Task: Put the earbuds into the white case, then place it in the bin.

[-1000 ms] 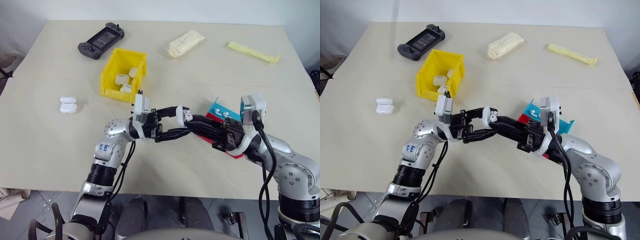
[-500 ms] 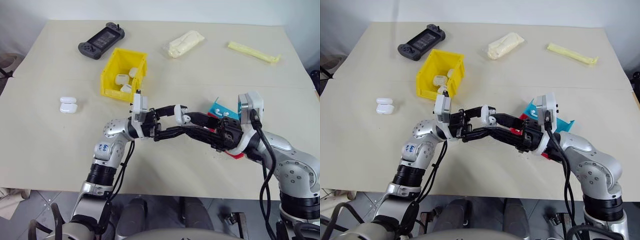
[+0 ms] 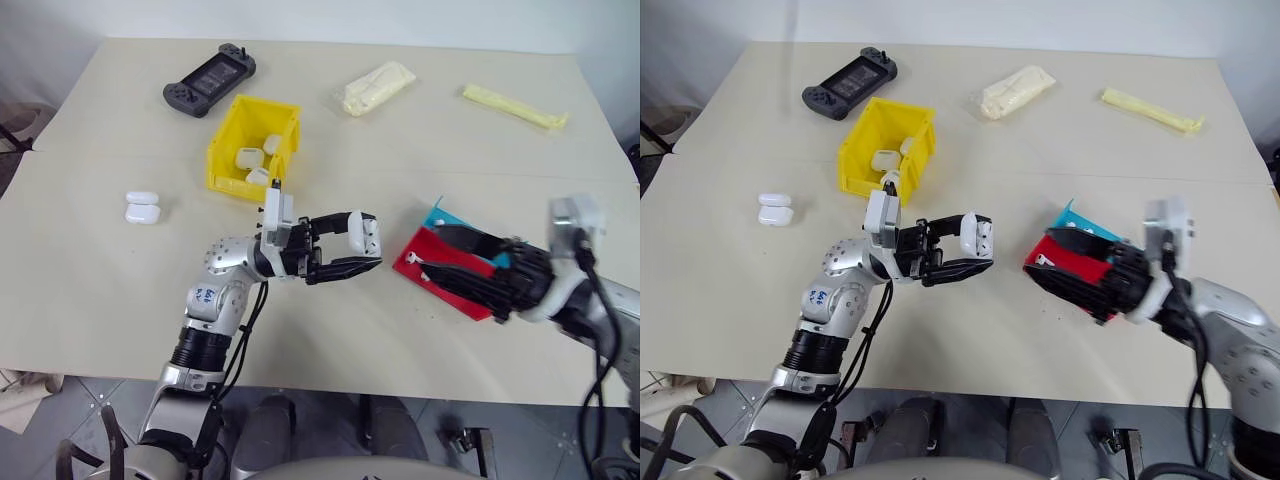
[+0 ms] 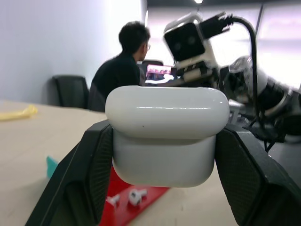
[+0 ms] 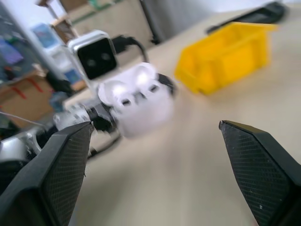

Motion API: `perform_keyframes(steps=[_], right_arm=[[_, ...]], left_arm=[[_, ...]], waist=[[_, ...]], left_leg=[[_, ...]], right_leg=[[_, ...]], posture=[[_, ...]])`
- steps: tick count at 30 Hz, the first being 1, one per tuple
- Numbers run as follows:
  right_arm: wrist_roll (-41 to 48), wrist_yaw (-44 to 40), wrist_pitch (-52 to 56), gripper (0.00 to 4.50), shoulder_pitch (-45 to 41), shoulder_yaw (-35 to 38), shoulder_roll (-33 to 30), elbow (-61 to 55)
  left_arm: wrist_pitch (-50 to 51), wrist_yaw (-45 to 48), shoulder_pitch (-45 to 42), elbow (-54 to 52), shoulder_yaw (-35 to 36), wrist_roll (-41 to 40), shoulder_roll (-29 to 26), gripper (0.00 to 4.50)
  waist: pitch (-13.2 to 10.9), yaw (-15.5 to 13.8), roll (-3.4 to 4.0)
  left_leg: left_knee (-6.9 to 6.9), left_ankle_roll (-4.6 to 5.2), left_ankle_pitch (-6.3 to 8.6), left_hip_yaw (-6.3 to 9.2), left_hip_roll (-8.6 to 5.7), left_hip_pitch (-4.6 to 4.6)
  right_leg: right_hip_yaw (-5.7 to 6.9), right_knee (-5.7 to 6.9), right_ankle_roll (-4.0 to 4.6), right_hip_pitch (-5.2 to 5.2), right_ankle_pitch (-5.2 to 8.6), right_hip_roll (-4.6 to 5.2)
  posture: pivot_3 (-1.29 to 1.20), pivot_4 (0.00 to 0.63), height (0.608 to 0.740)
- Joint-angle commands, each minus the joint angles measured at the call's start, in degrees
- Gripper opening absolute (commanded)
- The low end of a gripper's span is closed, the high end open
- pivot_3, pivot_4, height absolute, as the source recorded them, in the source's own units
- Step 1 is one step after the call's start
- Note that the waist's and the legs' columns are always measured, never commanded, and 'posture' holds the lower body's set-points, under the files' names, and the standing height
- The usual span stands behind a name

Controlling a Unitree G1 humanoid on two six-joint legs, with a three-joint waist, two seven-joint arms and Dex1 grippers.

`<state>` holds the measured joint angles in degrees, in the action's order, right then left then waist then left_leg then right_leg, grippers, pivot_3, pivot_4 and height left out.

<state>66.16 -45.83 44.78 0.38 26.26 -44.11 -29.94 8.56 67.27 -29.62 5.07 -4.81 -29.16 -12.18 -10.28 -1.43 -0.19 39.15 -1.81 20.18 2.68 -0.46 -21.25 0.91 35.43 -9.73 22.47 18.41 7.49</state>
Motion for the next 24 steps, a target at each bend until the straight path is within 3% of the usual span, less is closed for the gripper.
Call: perform_keyframes(steps=[1,3,6,11,17,20,24], right_arm=[[-2.5,-3.9,-2.6,4.47,5.2,7.4,-2.0,1.8],[-6.2,-6.0,-4.5,4.47,8.0,8.3,-3.0,4.0],[-11.6,-6.9,-8.4,3.85,9.2,7.8,-2.9,7.3],[-15.3,-6.6,-10.7,2.11,5.9,2.6,-3.0,5.0],[-13.2,-4.2,-5.6,0.03,-4.5,-7.6,-3.9,-1.5],[-11.8,-1.3,-1.2,0.03,-14.4,-14.6,-3.0,-3.0],[-11.8,0.7,2.1,0.03,-20.5,-19.0,-2.2,-1.8]], left_arm=[[-2.3,1.0,0.0,0.2,-0.2,1.9,-2.2,2.81],[-3.6,1.8,-0.4,1.0,-0.7,3.1,-3.2,2.81],[-4.6,1.8,-1.3,1.7,-1.4,4.6,-4.1,2.81],[-6.8,1.5,-2.7,3.4,-3.5,8.5,-5.1,2.81],[-8.7,0.4,-4.8,4.5,-7.5,14.2,-5.2,2.81],[-8.5,-0.3,-6.2,4.6,-10.6,18.0,-5.2,2.81],[-7.2,-1.0,-6.9,4.8,-12.3,19.4,-5.0,2.81]], waist=[[0.0,0.0,-0.01],[0.0,0.0,-0.01],[0.0,0.0,-0.01],[0.0,0.2,0.00],[0.0,0.1,-0.02],[0.0,0.1,-0.02],[0.0,0.0,-0.02]], left_leg=[[0.00,0.00,0.00,-0.01,0.00,0.01],[0.00,0.01,0.00,-0.03,-0.01,0.02],[0.00,0.02,0.00,-0.05,0.00,0.05],[0.00,0.01,-0.01,-0.07,0.02,0.08],[0.02,0.01,-0.02,-0.04,0.02,0.06],[0.06,0.00,-0.02,-0.02,0.01,0.05],[0.00,-0.01,-0.02,0.07,0.02,0.00]], right_leg=[[-0.01,0.00,0.00,-0.01,0.00,0.00],[-0.02,0.00,0.00,-0.01,0.00,0.00],[-0.03,0.02,0.00,-0.02,0.00,-0.02],[-0.06,0.06,0.00,0.00,0.00,-0.04],[-0.05,0.04,0.00,0.01,0.00,-0.02],[-0.04,0.03,0.00,0.01,0.00,-0.02],[0.03,-0.02,0.00,0.01,0.00,-0.03]], posture=[[0.00,0.150,0.740],[0.00,0.150,0.740],[0.00,0.150,0.740],[0.00,0.150,0.740],[0.00,0.150,0.740],[0.00,0.150,0.740],[0.00,0.150,0.740]])
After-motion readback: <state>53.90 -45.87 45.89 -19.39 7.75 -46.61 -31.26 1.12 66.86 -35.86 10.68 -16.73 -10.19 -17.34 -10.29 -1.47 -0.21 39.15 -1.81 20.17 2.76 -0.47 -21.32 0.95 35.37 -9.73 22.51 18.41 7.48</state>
